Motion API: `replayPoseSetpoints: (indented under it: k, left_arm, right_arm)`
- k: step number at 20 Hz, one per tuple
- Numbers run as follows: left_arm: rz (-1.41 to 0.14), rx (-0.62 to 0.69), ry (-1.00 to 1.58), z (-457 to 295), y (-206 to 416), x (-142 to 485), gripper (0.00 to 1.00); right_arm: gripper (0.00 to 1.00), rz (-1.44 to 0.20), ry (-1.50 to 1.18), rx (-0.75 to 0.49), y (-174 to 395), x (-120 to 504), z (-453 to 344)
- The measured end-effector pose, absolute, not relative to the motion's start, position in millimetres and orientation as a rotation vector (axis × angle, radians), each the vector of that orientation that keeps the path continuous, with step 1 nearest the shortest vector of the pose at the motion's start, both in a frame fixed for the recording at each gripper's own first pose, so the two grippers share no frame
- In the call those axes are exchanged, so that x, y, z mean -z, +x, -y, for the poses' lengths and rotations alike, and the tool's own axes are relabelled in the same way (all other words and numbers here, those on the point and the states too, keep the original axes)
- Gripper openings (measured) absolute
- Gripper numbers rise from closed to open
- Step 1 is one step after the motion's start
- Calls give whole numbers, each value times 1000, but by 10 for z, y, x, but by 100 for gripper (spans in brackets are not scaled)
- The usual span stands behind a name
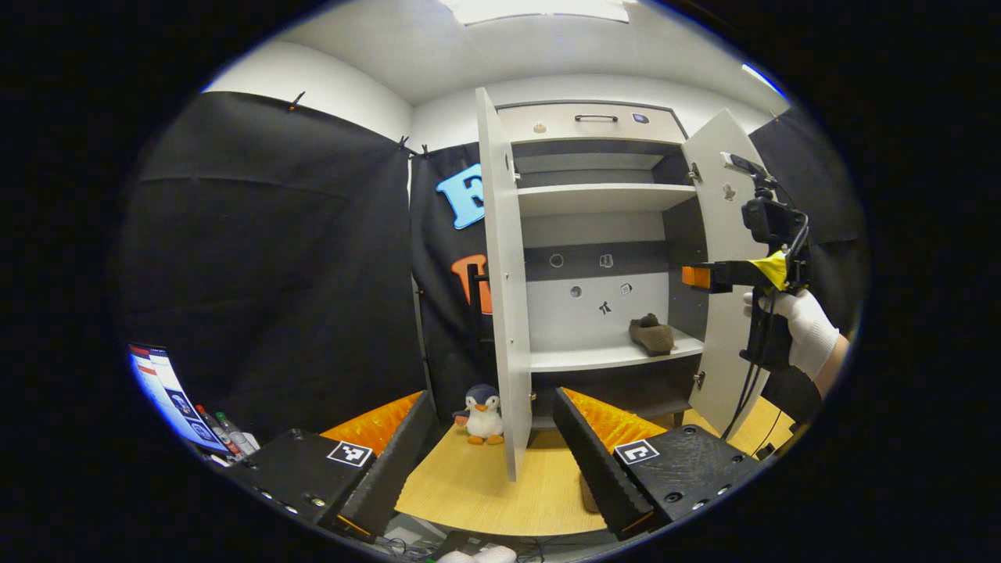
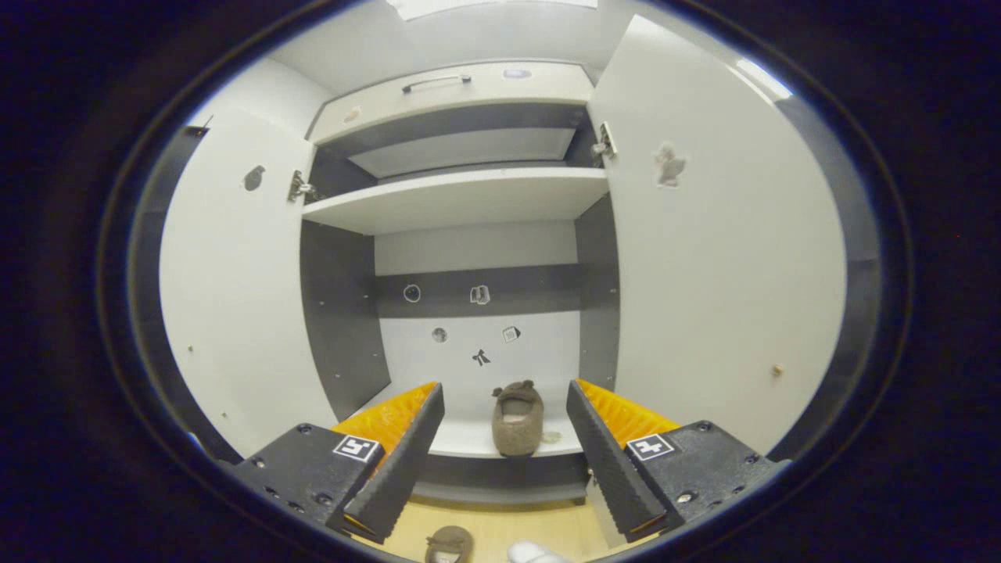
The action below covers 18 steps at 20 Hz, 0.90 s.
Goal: Grab one shoe with the right hand and put it into the shoe cabinet, grab the other shoe with the left hand and put it into the shoe cabinet; then close the right door with the right hand and the left door with the left hand.
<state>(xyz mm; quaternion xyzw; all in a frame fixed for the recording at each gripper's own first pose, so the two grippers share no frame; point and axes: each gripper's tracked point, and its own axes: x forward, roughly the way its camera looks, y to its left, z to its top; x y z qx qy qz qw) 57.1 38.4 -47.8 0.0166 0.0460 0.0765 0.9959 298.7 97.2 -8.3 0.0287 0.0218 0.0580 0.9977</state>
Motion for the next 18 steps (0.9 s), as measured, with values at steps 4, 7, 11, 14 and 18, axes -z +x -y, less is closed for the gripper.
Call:
replayPoseSetpoints:
  k: [4,7,11,14,18]
  left_arm:
    - [-88,-75,43,-265,550,518,96]
    - [-83,-36,55,-141,598,545,96]
    - [-102,10,78,70,700,691,96]
    - [-133,41,90,281,879,888,96]
    - [-224,107,59,665,1173,1397,96]
  right_arm:
    - [100,-59,54,-77,2306,362,-627]
    - [98,-72,66,-48,1826,610,-357]
    - [100,-109,74,-15,1313,994,-73]
    - [100,-146,76,15,1162,1105,131]
    - [100,-195,69,17,1223,1194,258]
